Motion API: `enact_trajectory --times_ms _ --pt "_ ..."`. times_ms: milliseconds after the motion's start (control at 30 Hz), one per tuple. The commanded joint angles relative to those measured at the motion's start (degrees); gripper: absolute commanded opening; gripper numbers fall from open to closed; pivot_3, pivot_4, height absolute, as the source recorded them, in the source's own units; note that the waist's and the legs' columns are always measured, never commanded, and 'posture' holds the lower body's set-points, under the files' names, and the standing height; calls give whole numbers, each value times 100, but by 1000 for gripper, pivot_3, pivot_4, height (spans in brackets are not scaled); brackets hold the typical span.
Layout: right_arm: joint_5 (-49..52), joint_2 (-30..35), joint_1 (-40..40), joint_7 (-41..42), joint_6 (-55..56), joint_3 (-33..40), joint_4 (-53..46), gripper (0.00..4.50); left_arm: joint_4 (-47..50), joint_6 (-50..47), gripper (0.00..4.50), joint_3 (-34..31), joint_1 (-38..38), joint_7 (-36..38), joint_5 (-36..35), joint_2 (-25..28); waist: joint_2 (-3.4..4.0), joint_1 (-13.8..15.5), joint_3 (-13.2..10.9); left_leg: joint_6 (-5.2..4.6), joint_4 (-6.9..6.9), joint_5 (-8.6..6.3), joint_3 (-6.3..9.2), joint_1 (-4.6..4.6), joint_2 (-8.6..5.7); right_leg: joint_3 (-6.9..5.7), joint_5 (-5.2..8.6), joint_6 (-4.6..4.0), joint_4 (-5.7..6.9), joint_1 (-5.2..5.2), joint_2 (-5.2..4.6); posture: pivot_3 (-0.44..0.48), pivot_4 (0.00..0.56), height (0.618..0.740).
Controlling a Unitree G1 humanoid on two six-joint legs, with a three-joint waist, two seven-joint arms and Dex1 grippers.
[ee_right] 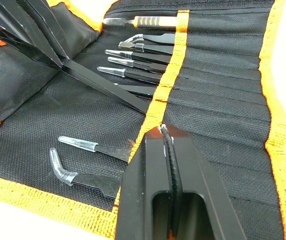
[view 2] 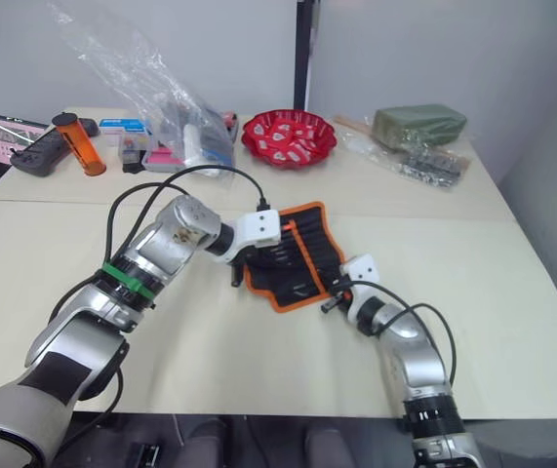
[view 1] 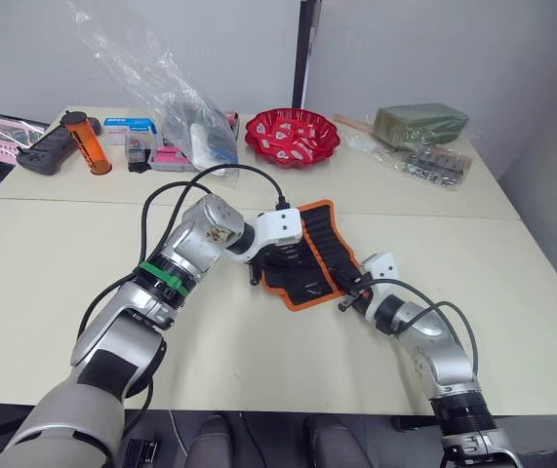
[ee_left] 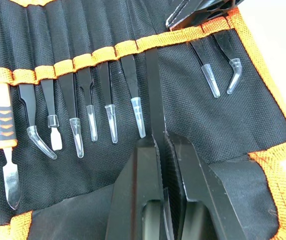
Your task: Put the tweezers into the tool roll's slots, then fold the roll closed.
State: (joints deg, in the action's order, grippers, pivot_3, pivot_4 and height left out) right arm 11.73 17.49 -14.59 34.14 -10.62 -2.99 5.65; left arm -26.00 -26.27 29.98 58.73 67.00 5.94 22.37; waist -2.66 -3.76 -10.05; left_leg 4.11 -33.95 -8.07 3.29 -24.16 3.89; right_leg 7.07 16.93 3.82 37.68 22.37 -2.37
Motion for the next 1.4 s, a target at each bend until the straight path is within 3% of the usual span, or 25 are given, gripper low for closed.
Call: enact_trajectory --times_ms 33,633,1000,1267,1400 --pt "-101 1 194 99 -299 -237 170 0 -241 439 13 -72 131 -267 133 -262 0 7 0 0 -1 0 0 -1 0 0 0 0 -1 0 0 0 150 729" --pt "-95 -5 151 171 -370 -315 152 0 -1580 896 13 -433 391 -768 193 -1402 1 34 1 0 -14 0 4 0 -5 1 -3 7 2 -7 0 0 150 729" --pt "-91 23 83 207 -370 -319 208 0 -1934 959 13 -498 420 -853 372 -1622 3 51 2 0 -36 1 6 0 -8 2 -9 17 5 -17 0 0 150 729" --pt "-92 31 64 237 -358 -331 257 0 -573 -30 2646 -986 222 -436 10 -837 11 -73 2 0 -23 0 6 -1 -6 4 -9 17 13 -6 2 0 150 729" --pt "-118 20 -75 304 -331 -377 427 0 925 -1217 4042 -1667 -178 -134 -576 101 17 -171 1 0 -12 1 6 8 -4 5 -6 13 26 -5 3 0 150 729"
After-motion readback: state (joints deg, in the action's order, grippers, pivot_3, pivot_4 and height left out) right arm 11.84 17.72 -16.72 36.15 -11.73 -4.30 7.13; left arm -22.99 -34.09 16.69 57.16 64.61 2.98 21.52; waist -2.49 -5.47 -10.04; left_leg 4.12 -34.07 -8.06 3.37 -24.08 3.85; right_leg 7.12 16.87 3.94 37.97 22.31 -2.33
